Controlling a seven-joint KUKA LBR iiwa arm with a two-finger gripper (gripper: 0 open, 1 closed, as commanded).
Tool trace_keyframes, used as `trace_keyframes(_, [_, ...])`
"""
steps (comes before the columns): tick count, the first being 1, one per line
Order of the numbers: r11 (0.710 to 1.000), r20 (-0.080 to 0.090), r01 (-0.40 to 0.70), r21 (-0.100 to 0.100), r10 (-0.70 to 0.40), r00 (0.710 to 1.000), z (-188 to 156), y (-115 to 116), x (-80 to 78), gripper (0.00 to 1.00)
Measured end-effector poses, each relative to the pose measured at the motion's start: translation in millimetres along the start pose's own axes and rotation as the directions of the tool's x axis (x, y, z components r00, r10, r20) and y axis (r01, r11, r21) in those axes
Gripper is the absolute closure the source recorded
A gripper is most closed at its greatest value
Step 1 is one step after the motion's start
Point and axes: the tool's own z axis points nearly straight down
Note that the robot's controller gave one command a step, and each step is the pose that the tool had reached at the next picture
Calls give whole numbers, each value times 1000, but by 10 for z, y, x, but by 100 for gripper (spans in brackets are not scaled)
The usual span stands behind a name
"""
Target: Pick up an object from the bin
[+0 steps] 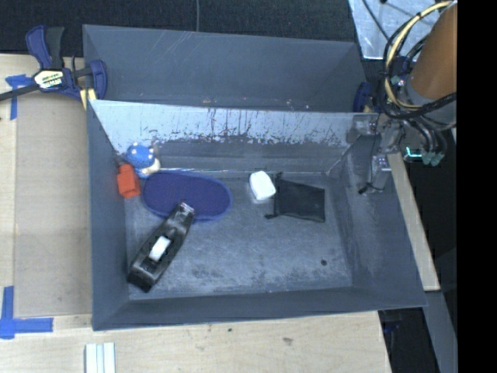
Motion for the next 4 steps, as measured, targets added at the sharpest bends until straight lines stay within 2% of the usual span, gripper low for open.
trace_keyframes(1, [973,-1,-232,-1,232,973,1187,502,293,0])
trace_keyframes(2, [999,2,-34,0,34,999,1497,322,244,0])
trace_keyframes(3, [999,6,-32,1,32,999,1480,325,233,100])
trace_keyframes(4, [1000,15,-11,2,11,1000,508,420,209,100])
